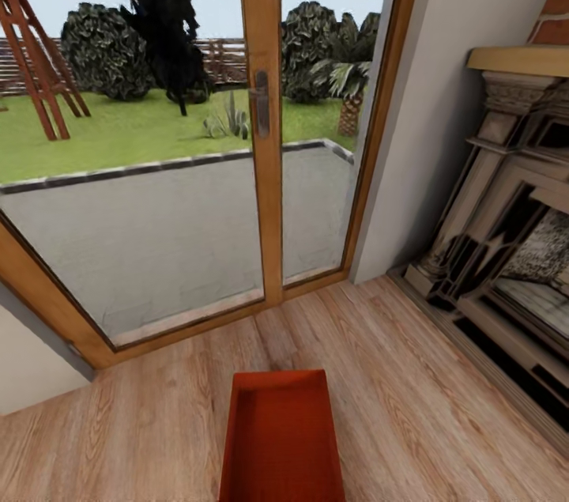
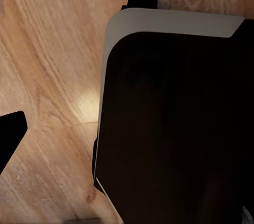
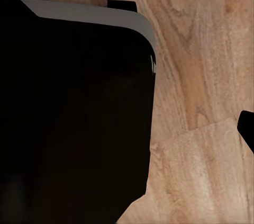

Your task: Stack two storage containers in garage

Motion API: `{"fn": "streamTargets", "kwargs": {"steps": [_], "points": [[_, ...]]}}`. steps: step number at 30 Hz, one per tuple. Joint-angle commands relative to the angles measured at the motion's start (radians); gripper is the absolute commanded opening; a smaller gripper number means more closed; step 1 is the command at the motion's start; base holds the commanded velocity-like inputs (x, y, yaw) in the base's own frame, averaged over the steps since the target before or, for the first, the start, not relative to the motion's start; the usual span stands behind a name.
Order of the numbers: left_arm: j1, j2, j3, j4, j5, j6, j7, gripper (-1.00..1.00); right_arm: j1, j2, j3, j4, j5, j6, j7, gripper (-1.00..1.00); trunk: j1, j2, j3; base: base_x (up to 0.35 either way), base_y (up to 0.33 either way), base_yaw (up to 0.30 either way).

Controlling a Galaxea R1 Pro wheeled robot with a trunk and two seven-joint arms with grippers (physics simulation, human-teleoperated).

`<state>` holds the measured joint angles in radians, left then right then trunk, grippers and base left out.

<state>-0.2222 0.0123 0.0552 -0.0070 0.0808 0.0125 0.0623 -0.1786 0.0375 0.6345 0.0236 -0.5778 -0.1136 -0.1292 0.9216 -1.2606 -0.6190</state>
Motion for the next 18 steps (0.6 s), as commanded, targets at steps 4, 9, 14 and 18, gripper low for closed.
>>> {"fn": "streamTargets", "kwargs": {"steps": [4,9,14,18], "points": [[0.0,0.0,0.005,-0.001,0.008,0.001,0.001,1.0,0.0,0.001,0.008,0.002,-0.008,-0.004,-0.001,1.0,0.0,0.0,-0.007,0.0,0.0,0.0],[0.0,0.0,0.005,-0.001,0.008,0.001,0.001,1.0,-0.001,0.001,0.008,0.002,-0.008,-0.004,-0.001,1.0,0.0,0.0,-0.015,0.0,0.0,0.0],[0.0,0.0,0.005,-0.001,0.008,0.001,0.001,1.0,0.0,0.001,0.008,0.002,-0.008,-0.004,-0.001,1.0,0.0,0.0,-0.023,0.0,0.0,0.0],[0.0,0.0,0.005,-0.001,0.008,0.001,0.001,1.0,0.0,0.001,0.008,0.002,-0.008,-0.004,-0.001,1.0,0.0,0.0,-0.03,0.0,0.0,0.0]]}}
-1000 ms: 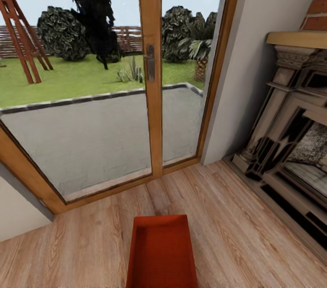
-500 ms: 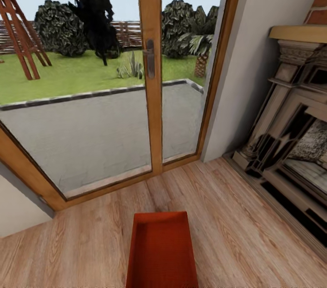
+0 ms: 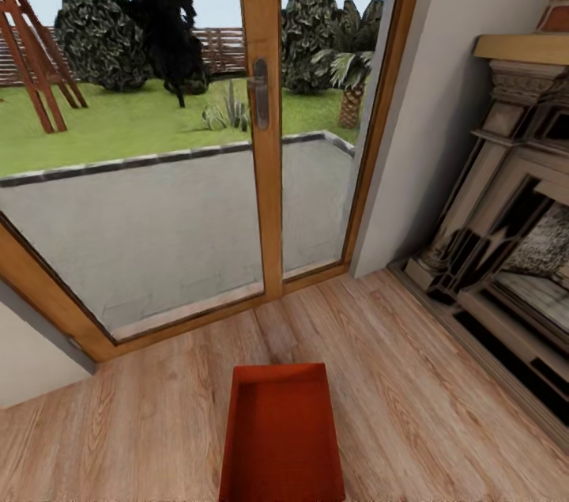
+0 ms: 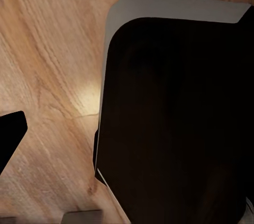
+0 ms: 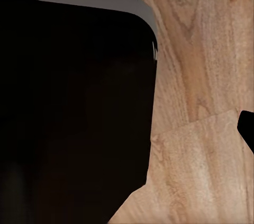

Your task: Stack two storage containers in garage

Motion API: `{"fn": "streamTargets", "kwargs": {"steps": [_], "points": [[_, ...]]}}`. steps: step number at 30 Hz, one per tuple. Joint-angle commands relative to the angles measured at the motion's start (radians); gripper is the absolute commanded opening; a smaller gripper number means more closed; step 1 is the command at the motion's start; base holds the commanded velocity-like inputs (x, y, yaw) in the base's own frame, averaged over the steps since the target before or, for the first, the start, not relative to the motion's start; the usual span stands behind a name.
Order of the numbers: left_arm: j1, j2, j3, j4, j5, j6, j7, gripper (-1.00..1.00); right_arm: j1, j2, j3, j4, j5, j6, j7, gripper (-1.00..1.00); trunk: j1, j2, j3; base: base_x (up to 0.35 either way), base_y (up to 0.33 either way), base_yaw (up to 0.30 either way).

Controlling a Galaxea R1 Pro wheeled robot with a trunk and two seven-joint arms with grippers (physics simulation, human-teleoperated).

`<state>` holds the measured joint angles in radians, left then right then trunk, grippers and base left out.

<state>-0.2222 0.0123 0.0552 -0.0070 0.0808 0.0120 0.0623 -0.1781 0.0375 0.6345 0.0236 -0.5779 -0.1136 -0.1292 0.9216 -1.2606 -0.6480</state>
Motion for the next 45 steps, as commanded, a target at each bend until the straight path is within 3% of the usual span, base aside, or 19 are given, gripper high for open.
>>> {"fn": "streamTargets", "kwargs": {"steps": [1,45], "points": [[0.0,0.0,0.005,-0.001,0.008,0.001,0.001,1.0,-0.001,0.001,0.008,0.002,-0.008,-0.004,-0.001,1.0,0.0,0.0,-0.002,0.0,0.0,0.0],[0.0,0.0,0.005,-0.001,0.008,0.001,0.001,1.0,-0.001,0.001,0.008,0.002,-0.008,-0.004,-0.001,1.0,0.0,0.0,-0.073,0.0,0.0,0.0]]}}
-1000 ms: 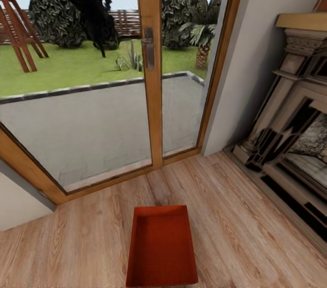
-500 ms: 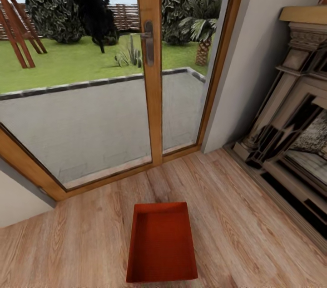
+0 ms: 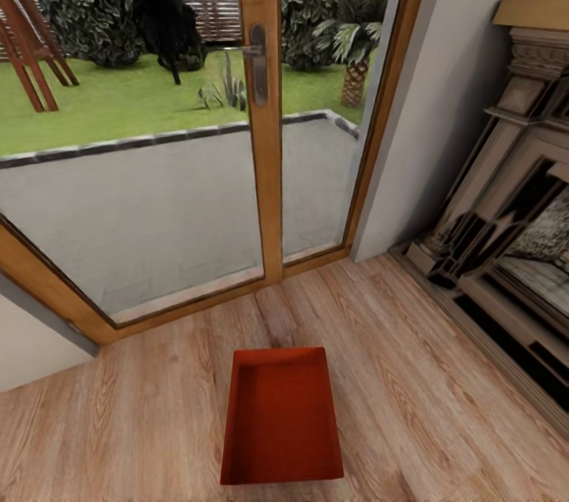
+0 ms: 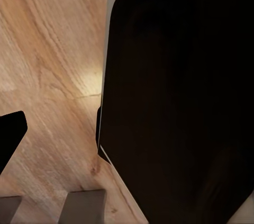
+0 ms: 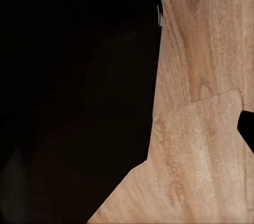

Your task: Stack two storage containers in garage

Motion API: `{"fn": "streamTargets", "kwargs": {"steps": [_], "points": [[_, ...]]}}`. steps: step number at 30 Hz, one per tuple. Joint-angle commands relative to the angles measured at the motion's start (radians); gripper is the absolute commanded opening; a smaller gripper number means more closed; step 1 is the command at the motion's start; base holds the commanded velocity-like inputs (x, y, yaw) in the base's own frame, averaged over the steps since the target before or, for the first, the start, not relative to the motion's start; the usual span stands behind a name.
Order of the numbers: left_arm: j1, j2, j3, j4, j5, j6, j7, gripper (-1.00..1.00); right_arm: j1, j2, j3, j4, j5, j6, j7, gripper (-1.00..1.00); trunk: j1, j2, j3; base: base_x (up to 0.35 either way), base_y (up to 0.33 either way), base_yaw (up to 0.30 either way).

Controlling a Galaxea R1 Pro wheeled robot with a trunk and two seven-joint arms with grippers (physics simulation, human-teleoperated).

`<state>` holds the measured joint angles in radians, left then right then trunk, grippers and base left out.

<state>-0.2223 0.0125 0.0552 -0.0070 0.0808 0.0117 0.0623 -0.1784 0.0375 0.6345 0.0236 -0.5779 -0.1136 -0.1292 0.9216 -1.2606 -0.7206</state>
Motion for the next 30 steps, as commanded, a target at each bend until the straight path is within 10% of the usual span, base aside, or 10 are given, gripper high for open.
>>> {"fn": "streamTargets", "kwargs": {"steps": [1,30], "points": [[0.0,0.0,0.005,-0.001,0.008,0.001,0.001,1.0,-0.001,0.001,0.008,0.002,-0.008,-0.004,-0.001,1.0,0.0,0.0,-0.002,0.0,0.0,0.0],[0.0,0.001,0.005,0.001,0.013,0.002,0.001,1.0,-0.001,0.003,0.007,0.002,-0.006,-0.005,0.003,1.0,0.0,0.0,-0.007,0.0,0.0,0.0]]}}
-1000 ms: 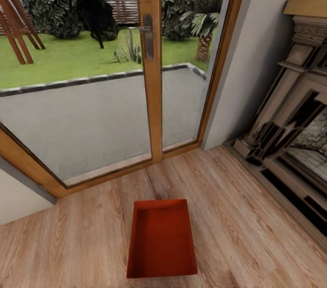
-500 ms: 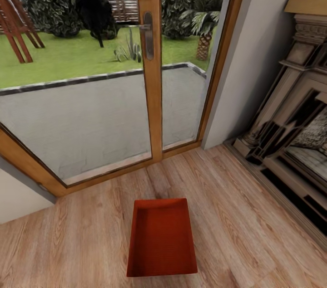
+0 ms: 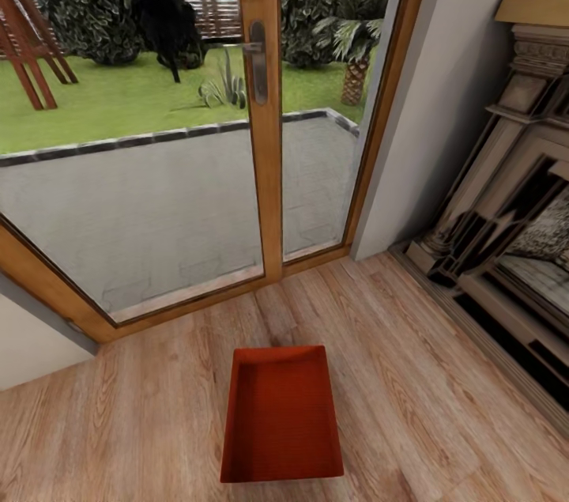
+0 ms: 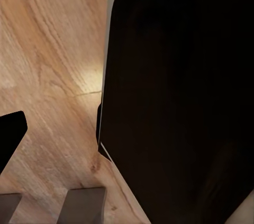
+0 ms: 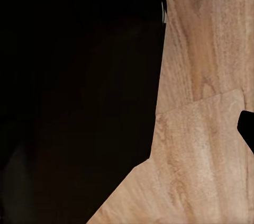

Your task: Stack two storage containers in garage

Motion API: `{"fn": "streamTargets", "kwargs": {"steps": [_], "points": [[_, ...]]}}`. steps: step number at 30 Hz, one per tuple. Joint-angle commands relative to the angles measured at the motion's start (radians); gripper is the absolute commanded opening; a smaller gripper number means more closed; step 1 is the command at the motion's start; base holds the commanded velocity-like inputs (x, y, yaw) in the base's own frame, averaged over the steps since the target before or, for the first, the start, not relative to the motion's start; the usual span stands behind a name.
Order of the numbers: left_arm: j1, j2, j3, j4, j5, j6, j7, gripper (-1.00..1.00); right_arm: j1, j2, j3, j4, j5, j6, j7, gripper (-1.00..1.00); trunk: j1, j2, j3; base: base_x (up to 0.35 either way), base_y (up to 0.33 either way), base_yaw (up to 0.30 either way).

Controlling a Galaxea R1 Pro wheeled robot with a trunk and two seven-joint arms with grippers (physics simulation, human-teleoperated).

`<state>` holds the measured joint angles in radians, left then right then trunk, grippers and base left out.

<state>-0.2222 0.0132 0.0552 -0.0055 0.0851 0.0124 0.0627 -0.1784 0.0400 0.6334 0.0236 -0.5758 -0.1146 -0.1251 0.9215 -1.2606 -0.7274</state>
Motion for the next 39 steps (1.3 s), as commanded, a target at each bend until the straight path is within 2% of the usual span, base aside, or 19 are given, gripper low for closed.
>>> {"fn": "streamTargets", "kwargs": {"steps": [1,3,4,6,7,8,13,16,19,22,24,26,29,30,33,34,39], "points": [[0.0,-0.001,0.005,-0.002,0.007,0.001,0.002,1.0,-0.001,0.0,0.009,0.002,-0.009,-0.008,-0.005,1.0,0.0,0.0,-0.001,0.0,0.0,0.0],[0.0,-0.001,0.008,-0.004,0.007,0.004,0.005,1.0,-0.001,0.0,0.01,0.002,-0.009,-0.008,-0.011,1.0,0.0,0.0,-0.001,0.0,0.0,0.0],[-0.003,0.001,0.007,-0.07,0.0,0.022,0.012,1.0,0.0,-0.007,0.012,-0.05,0.023,0.0,-0.02,1.0,0.0,0.0,-0.001,0.0,0.0,0.0],[-0.004,0.001,0.006,-0.133,-0.002,0.04,0.011,1.0,-0.003,-0.01,0.012,-0.081,0.032,0.017,-0.024,1.0,0.0,0.0,-0.001,0.0,0.0,0.0],[-0.004,0.001,0.006,-0.204,-0.003,0.079,0.011,1.0,-0.017,-0.011,0.012,-0.118,0.037,0.046,-0.03,1.0,0.0,0.0,-0.001,0.0,0.0,0.0],[-0.004,0.001,0.006,-0.228,-0.004,0.096,0.012,1.0,-0.025,-0.011,0.012,-0.131,0.038,0.058,-0.033,1.0,0.0,0.0,-0.001,0.0,0.0,0.0],[-0.006,-0.001,0.006,-0.498,-0.003,0.261,0.017,1.0,-0.155,-0.011,0.011,-0.229,0.042,0.176,-0.053,1.0,0.0,0.0,-0.001,0.0,0.0,0.0],[-0.009,-0.001,0.006,-0.584,0.0,0.314,0.017,1.0,-0.214,-0.009,0.01,-0.241,0.042,0.2,-0.056,1.0,0.0,0.0,-0.001,0.0,0.0,0.0],[-0.022,-0.005,0.007,-0.653,0.004,0.433,0.017,1.0,-0.327,-0.008,0.009,-0.248,0.041,0.217,-0.06,1.0,0.0,0.0,-0.001,0.0,0.0,0.0],[-0.05,-0.009,0.007,-0.665,0.003,0.458,0.018,1.0,-0.38,-0.005,0.009,-0.249,0.041,0.22,-0.072,1.0,0.0,0.0,-0.001,0.0,0.0,0.0],[-0.088,-0.015,0.007,-0.664,0.004,0.467,0.018,1.0,-0.418,-0.002,0.009,-0.249,0.041,0.225,-0.091,1.0,0.0,0.0,-0.001,0.0,0.0,0.0],[-0.107,-0.017,0.007,-0.663,0.004,0.469,0.018,1.0,-0.437,-0.001,0.008,-0.249,0.04,0.232,-0.1,1.0,0.0,0.0,-0.001,0.0,0.0,0.0],[-0.162,-0.022,0.007,-0.666,0.006,0.473,0.019,1.0,-0.49,0.004,0.008,-0.249,0.039,0.254,-0.115,1.0,0.0,0.0,-0.001,0.0,0.0,0.0],[-0.216,-0.04,0.008,-0.659,0.007,0.473,0.019,1.0,-0.513,0.007,0.007,-0.25,0.037,0.255,-0.119,1.0,0.0,0.0,-0.001,0.0,0.0,0.0],[-0.276,-0.069,0.007,-0.652,0.004,0.478,0.021,1.0,-0.521,0.01,0.007,-0.251,0.035,0.252,-0.121,1.0,0.0,0.0,-0.001,0.0,0.0,0.0],[-0.338,-0.082,0.008,-0.629,0.001,0.514,0.02,1.0,-0.529,0.017,0.005,-0.251,0.032,0.253,-0.121,1.0,0.0,0.0,-0.001,0.0,0.0,0.0],[-0.401,-0.092,0.005,-0.547,-0.007,0.527,0.018,1.0,-0.533,0.023,0.004,-0.252,0.03,0.262,-0.12,1.0,0.0,0.0,-0.001,0.0,0.0,0.0]]}}
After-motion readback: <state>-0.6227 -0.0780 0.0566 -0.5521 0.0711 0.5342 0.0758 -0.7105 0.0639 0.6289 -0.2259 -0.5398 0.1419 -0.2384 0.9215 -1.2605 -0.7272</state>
